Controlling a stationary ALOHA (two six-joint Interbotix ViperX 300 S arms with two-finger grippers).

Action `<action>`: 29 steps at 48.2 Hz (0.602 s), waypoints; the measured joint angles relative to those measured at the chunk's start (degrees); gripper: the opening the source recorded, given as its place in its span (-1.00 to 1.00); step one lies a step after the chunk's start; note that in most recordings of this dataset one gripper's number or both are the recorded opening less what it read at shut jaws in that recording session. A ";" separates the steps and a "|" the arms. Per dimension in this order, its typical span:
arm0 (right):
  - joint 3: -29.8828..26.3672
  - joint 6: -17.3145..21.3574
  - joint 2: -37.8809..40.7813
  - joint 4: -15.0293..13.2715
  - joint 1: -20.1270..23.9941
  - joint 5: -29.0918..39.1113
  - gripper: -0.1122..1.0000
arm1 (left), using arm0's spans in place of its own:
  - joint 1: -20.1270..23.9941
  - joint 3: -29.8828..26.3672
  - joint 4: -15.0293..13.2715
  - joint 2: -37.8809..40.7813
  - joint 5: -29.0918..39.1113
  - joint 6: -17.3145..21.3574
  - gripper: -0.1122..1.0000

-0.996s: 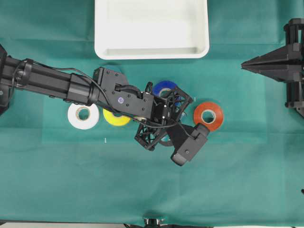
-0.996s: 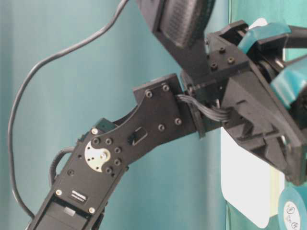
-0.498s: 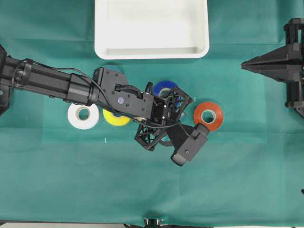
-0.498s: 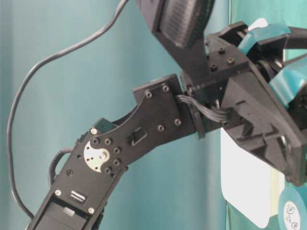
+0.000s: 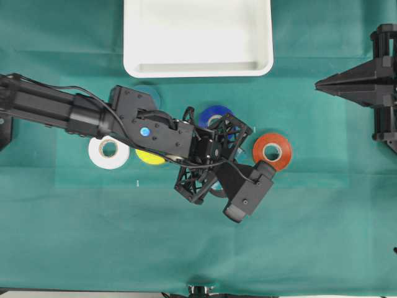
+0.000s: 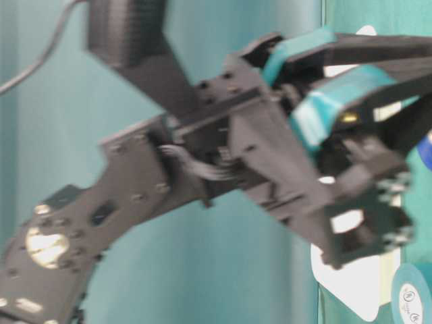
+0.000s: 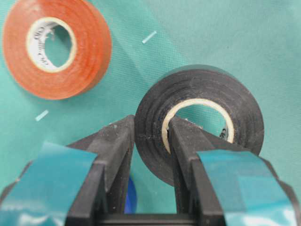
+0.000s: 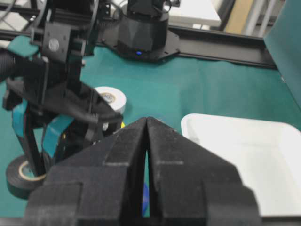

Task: Pick up the tape from a random location and place it into the white case.
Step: 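Lift the black tape roll off the table with the left gripper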

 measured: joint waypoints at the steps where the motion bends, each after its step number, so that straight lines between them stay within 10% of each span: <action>1: 0.00 -0.09 0.09 0.00 0.00 0.00 -0.80 | -0.09 -0.18 0.00 -0.18 0.35 -0.18 -0.45; 29: 0.00 0.00 0.09 0.00 0.00 0.18 -0.80 | -2.11 -12.30 0.00 -4.66 17.31 -1.41 -0.45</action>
